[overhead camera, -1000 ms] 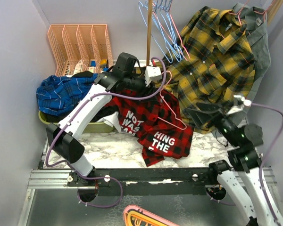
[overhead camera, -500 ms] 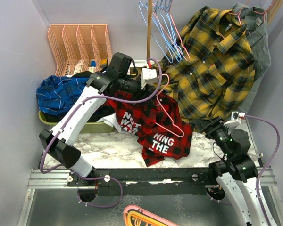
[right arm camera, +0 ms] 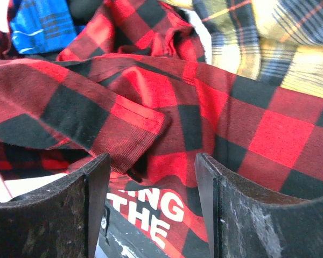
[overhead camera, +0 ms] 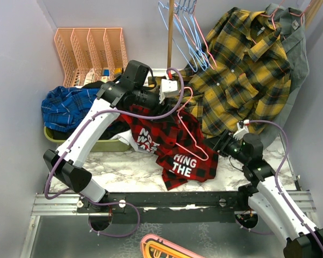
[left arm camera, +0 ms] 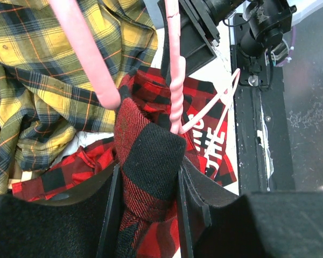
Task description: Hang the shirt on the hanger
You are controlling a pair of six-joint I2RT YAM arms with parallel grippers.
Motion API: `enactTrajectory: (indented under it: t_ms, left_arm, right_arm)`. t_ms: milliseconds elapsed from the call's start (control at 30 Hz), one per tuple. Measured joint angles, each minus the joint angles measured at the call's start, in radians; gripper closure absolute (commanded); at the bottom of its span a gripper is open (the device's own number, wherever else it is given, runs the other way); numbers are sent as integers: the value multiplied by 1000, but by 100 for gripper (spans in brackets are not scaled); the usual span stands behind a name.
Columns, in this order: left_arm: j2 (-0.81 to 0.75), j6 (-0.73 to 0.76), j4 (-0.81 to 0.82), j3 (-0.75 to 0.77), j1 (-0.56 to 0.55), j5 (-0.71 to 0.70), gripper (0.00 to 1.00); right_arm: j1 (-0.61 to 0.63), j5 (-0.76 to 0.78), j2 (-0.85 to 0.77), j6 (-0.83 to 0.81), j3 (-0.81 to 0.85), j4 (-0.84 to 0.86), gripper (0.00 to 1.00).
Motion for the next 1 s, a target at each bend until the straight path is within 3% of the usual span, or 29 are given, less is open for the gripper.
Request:
enactTrajectory:
  t_ms: [633,1000]
  left_arm:
    - [0,-2,10,0,0,-2,100]
    - [0,-8,17,0,0,-3,100]
  right_arm:
    - [0,-131,-13,-1,29,78,39]
    - [0,-156,74,-9,29,106,46]
